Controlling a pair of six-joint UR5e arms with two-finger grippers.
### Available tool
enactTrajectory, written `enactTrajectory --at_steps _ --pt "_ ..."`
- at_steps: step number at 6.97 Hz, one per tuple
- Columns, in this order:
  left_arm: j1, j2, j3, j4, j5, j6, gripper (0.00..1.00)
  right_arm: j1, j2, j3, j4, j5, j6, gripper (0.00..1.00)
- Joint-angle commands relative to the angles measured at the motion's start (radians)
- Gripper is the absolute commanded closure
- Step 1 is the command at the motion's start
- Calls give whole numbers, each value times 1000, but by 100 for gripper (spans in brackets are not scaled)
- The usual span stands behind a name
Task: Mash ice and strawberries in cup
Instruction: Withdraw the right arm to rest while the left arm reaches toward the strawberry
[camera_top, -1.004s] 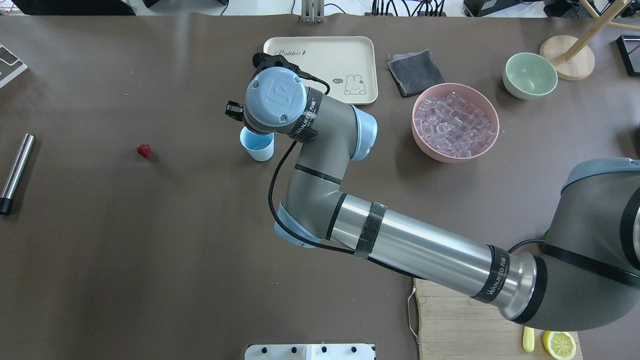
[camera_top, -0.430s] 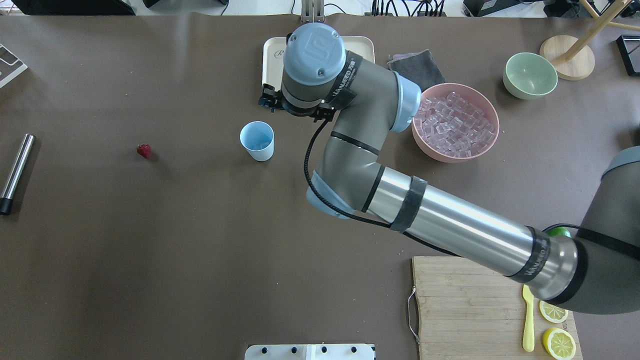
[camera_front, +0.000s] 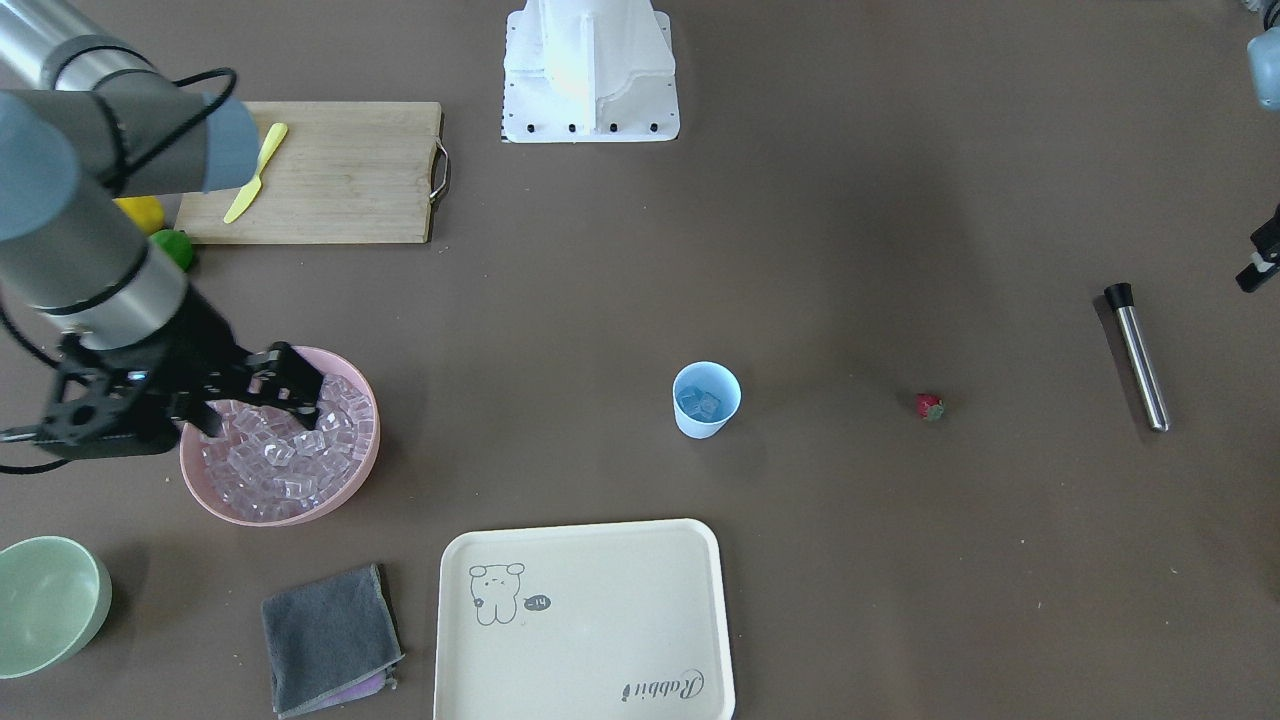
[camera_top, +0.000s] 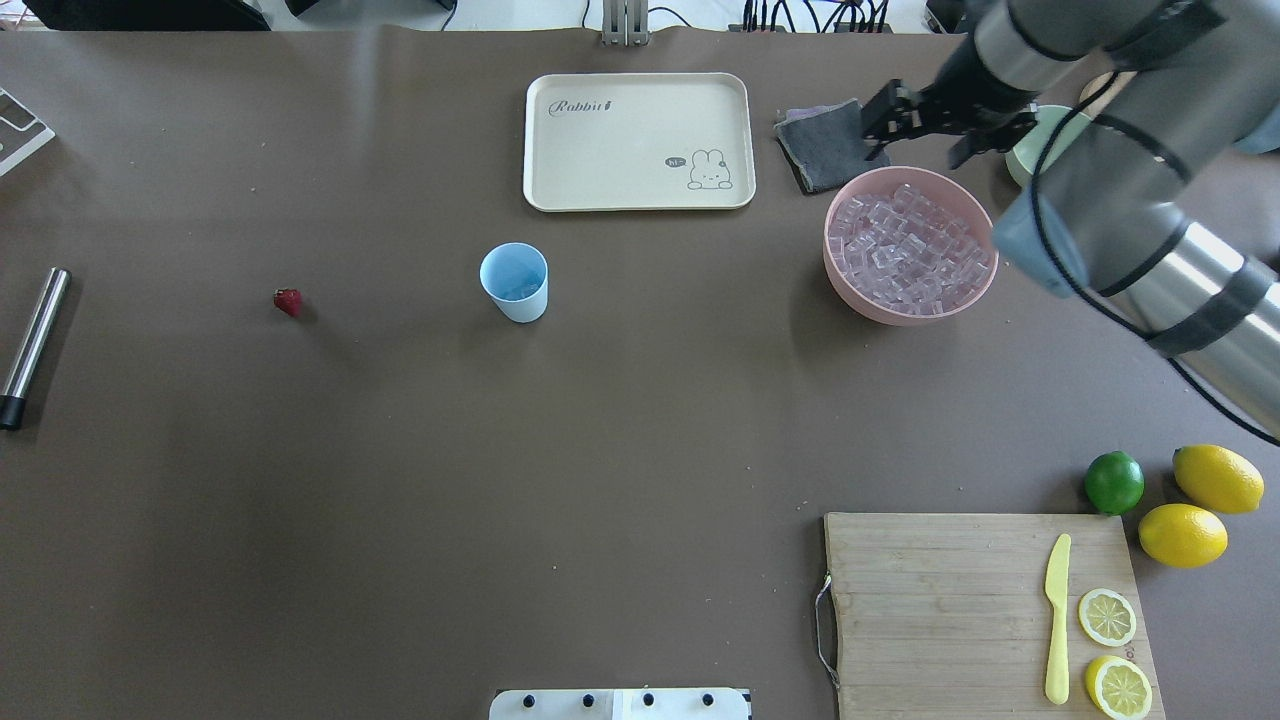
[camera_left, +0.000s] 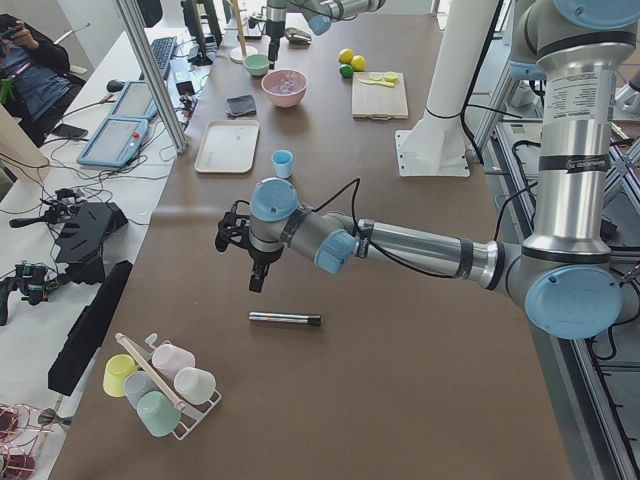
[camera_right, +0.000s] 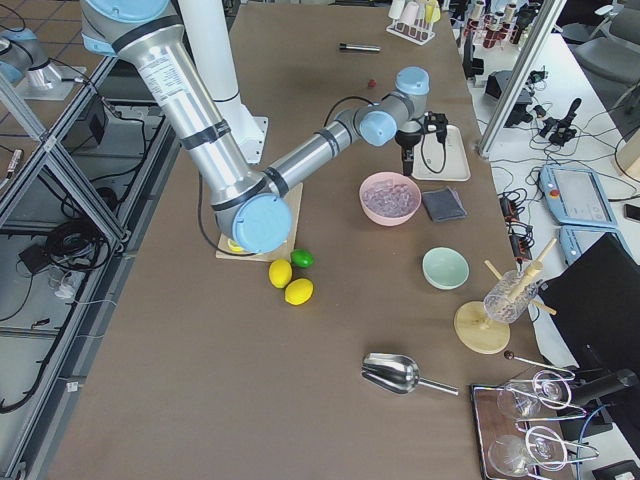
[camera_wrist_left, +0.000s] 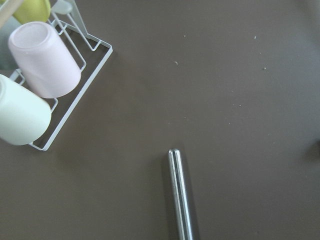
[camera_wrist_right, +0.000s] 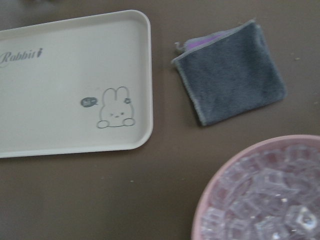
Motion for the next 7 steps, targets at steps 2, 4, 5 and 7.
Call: enactTrajectory --at_steps 2,4,5,7 --pt "287 -178 29 8 138 -380 1 374 -331 -79 10 145 -551 0" --pt "348 -248 103 10 135 -474 1 470 -534 0 68 140 -615 0" --pt "349 -239 105 8 140 -473 1 541 -626 26 119 148 -666 0" --pt "371 -248 105 8 140 -473 1 567 -665 21 121 128 -712 0"
